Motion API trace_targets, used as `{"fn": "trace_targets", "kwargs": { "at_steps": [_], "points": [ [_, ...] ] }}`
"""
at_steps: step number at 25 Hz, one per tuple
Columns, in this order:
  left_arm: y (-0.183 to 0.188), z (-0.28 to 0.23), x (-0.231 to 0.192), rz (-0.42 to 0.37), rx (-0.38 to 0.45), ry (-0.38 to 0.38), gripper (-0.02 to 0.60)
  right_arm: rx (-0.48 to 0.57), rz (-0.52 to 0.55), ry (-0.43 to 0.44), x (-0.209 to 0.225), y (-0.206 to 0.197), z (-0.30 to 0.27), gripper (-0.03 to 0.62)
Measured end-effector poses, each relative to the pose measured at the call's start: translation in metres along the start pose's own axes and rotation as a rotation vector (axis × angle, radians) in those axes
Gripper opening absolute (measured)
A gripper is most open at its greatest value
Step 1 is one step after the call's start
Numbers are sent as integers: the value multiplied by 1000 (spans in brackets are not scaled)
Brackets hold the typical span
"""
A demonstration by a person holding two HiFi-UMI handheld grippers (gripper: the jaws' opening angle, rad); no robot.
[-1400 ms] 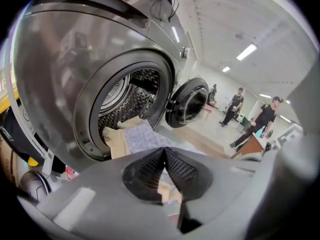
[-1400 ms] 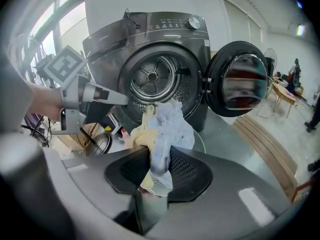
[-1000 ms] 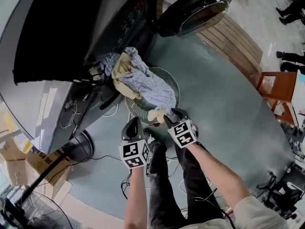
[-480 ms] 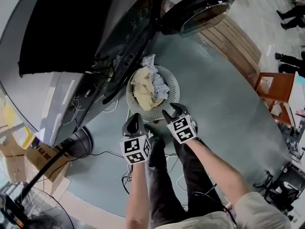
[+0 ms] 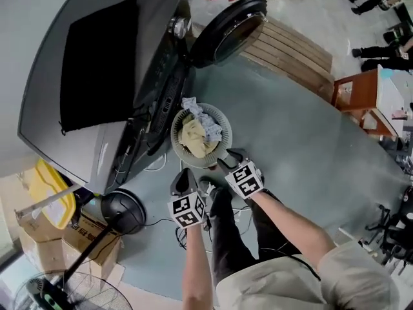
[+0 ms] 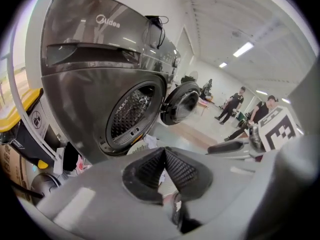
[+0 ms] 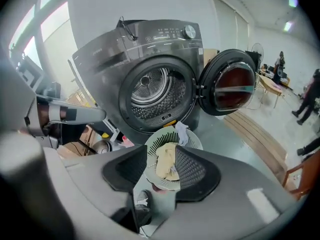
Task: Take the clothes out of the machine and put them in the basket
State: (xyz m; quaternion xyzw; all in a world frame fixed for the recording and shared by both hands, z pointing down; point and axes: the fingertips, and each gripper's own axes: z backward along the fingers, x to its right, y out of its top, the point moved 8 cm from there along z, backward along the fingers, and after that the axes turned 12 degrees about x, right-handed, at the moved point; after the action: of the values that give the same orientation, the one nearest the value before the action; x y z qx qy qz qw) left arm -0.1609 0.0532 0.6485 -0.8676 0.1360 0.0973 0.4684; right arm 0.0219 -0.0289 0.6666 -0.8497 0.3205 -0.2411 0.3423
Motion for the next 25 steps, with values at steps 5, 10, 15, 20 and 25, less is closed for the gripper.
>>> {"fn": "trace_targets", "kwargs": {
  "at_steps": [5, 10, 15, 20, 25],
  "points": [
    [14, 34, 19, -9, -30, -53, 58, 21, -15, -4, -21, 21, 45, 151],
    [30, 64, 28, -43, -51, -64, 58, 41, 3, 53, -43, 44, 84, 151],
    [58, 99, 52, -70, -21, -99, 58, 52, -4, 46, -57, 59, 128, 150],
    [86, 125, 63, -95, 33, -131, 58, 105, 23, 83, -78, 81, 156, 150],
    [99, 142, 74, -164, 22, -164, 58, 147, -37, 127, -88, 103, 187, 152]
  ]
}}
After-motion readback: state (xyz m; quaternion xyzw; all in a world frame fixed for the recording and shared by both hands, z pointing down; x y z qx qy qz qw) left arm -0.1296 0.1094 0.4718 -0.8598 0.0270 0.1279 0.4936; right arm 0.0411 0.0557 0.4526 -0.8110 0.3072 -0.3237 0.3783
